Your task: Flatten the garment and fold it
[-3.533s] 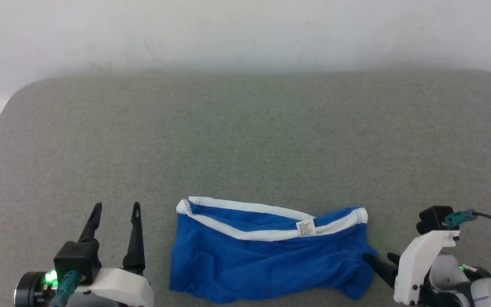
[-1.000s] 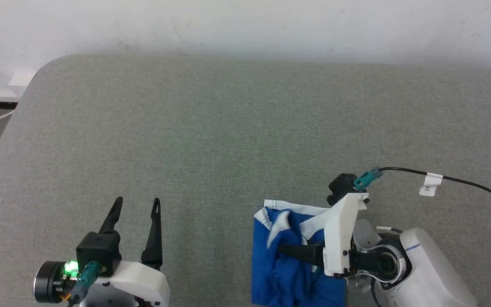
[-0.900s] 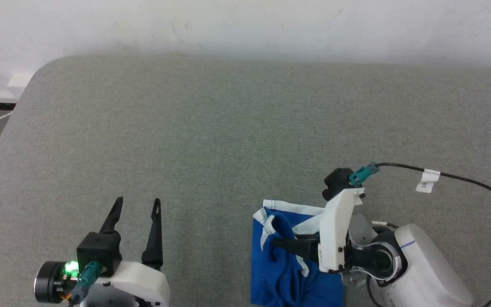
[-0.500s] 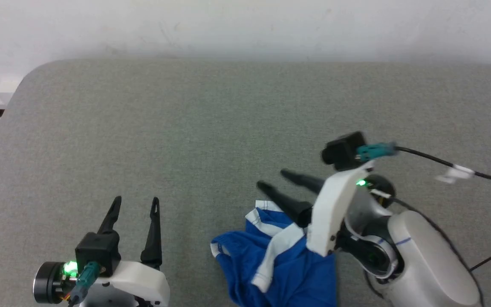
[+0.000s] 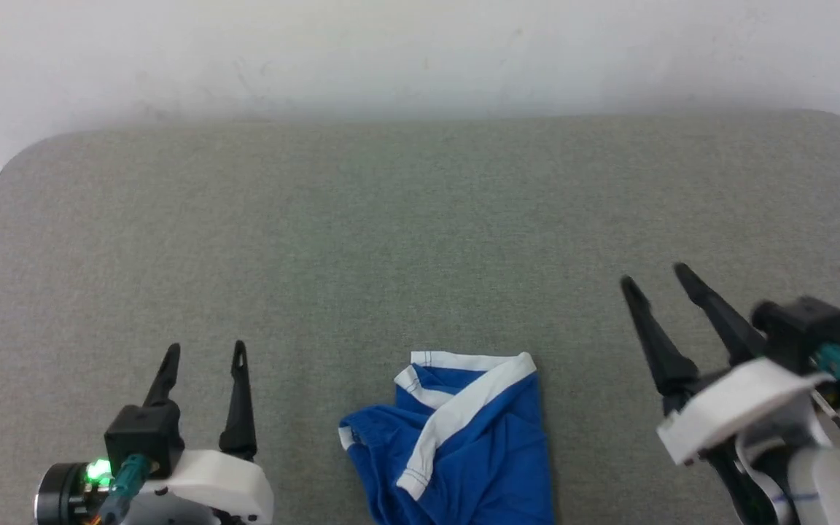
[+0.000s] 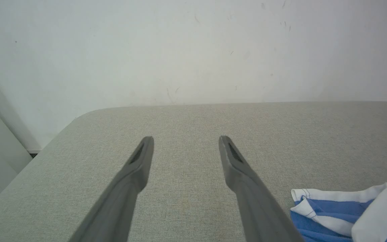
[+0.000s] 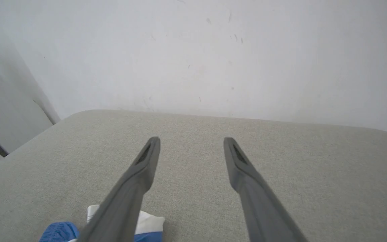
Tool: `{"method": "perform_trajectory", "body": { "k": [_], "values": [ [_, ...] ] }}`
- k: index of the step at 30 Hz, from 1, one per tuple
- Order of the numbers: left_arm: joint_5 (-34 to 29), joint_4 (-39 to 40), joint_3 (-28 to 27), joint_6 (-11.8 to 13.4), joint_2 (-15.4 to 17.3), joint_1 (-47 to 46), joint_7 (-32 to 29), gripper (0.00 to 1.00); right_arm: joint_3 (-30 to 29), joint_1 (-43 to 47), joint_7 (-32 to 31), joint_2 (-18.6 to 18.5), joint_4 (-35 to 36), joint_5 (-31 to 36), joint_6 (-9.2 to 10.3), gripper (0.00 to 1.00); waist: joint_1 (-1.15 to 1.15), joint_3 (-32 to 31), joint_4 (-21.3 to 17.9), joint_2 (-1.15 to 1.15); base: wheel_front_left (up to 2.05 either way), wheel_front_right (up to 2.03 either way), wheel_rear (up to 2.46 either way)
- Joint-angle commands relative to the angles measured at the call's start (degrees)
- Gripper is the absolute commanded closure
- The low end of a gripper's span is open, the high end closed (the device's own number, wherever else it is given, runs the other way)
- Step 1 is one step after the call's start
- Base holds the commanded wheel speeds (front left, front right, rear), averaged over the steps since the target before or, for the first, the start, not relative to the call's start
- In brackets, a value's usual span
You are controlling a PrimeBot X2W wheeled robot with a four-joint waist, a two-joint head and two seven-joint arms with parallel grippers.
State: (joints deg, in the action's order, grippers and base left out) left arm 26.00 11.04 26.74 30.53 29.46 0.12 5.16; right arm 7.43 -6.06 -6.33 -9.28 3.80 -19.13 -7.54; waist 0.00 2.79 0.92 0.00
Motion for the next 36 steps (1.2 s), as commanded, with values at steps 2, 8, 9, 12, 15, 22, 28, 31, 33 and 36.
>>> {"method": "perform_trajectory", "body": {
  "k": [2, 8, 9, 12, 15, 22, 28, 31, 33, 36],
  "values": [
    [0.6, 0.1, -0.9, 1.0, 0.5, 1.0, 0.6, 0.0, -2.2, 3.7, 0.4, 0.6, 2.7, 1.5, 0.05, 0.0, 0.0, -0.5, -1.1, 0.0, 0.0, 0.0, 0.0],
    [1.4, 0.3, -2.2, 1.9, 1.3, 2.9, 0.8, 0.0, -8.2, 11.9, -3.4, 2.3, 6.6, 3.9, 0.05, 0.0, 0.0, -1.2, -1.9, 0.0, 0.0, 0.0, 0.0],
    [1.5, 0.2, -2.3, 2.0, 1.4, 3.3, 0.8, 0.0, -9.8, 13.0, -3.5, 2.6, 6.9, 4.2, 0.05, 0.0, 0.0, -1.4, -1.9, 0.0, 0.0, 0.0, 0.0],
    [1.9, 0.2, -2.6, 2.2, 1.6, 4.3, 0.9, 0.0, -14.0, 15.5, -3.6, 3.7, 8.2, 4.7, 0.05, 0.0, 0.0, -1.8, -1.5, 0.0, 0.0, 0.0, 0.0],
    [2.1, 0.2, -2.8, 2.5, 1.7, 5.0, 1.0, 0.0, -15.1, 16.7, -4.5, 4.4, 9.0, 4.6, 0.05, 0.0, 0.0, -1.9, -1.3, 0.0, 0.0, 0.0, 0.0],
    [2.3, -0.4, -2.0, 1.5, 1.0, 3.9, 1.5, 0.0, -15.1, 16.4, -14.0, 5.7, 2.7, -3.3, 0.05, 0.0, 0.0, -0.9, 1.7, 0.0, 0.0, 0.0, 0.0],
    [2.0, -1.6, -0.7, 0.3, -0.2, 1.6, 2.1, 0.0, -13.2, 12.4, -23.1, 6.1, -6.7, -11.5, 0.05, 0.0, 0.0, 0.5, 4.8, 0.0, 0.0, 0.0, 0.0],
    [1.9, -2.4, -0.3, 0.0, -0.7, 0.7, 2.5, 0.0, -11.3, 9.8, -26.5, 6.2, -10.8, -15.9, 0.05, 0.0, 0.0, 1.1, 5.8, 0.0, 0.0, 0.0, 0.0],
    [1.9, -3.3, 0.0, -0.3, -1.3, -0.2, 3.0, 0.0, -7.7, 6.6, -30.1, 6.3, -15.1, -22.1, 0.05, 0.0, 0.0, 2.0, 6.7, 0.0, 0.0, 0.0, 0.0],
    [1.9, -3.8, 0.0, -0.5, -1.6, -0.9, 3.3, 0.0, -5.7, 4.2, -30.9, 6.4, -18.1, -25.7, 0.05, 0.0, 0.0, 2.7, 7.0, 0.0, 0.0, 0.0, 0.0]
  ]
}}
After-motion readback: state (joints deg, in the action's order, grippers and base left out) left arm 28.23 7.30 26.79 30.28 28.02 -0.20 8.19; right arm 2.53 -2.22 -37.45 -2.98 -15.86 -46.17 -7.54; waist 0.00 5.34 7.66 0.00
